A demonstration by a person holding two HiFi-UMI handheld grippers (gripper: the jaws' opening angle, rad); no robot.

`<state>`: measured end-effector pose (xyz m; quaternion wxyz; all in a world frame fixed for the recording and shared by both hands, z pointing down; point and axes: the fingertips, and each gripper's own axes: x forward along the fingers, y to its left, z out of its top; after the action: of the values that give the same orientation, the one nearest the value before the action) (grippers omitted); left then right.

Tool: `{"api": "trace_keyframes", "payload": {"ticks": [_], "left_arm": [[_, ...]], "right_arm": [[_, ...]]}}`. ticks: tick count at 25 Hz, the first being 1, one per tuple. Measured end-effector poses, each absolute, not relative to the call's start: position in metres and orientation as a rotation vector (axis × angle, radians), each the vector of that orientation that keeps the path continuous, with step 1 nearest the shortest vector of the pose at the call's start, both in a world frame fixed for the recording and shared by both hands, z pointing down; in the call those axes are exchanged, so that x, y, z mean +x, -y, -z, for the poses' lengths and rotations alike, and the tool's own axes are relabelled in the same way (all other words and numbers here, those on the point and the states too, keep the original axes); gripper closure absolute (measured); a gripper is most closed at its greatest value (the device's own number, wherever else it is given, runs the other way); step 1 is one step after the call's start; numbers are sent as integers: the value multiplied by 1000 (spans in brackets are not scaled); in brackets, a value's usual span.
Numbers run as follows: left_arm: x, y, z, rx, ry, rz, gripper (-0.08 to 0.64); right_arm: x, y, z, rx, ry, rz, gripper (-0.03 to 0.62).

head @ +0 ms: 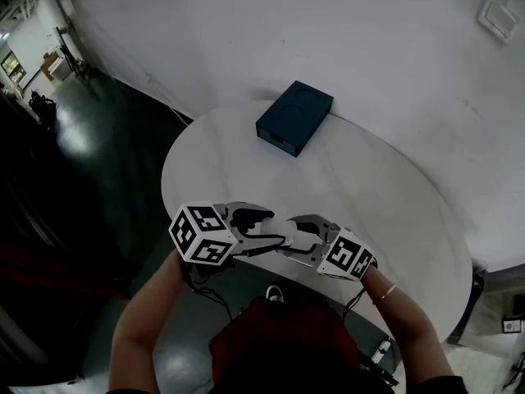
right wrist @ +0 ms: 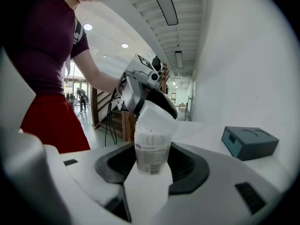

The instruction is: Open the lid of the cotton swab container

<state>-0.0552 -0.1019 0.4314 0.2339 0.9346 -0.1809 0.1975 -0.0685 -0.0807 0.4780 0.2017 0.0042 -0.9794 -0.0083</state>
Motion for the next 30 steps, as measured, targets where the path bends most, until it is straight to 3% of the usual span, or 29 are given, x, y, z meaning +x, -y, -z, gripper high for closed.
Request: {"api": "trace_keyframes", "payload": {"ticks": [21,30], "left_arm": [[-46,127,-404,2662,587,-450,318],[-62,143,-375,2717,799,-276,342]], "right_arm": [[-52,87,-480,130,2765,4,382],[-39,111,-480,308,2781,-65,382]]}}
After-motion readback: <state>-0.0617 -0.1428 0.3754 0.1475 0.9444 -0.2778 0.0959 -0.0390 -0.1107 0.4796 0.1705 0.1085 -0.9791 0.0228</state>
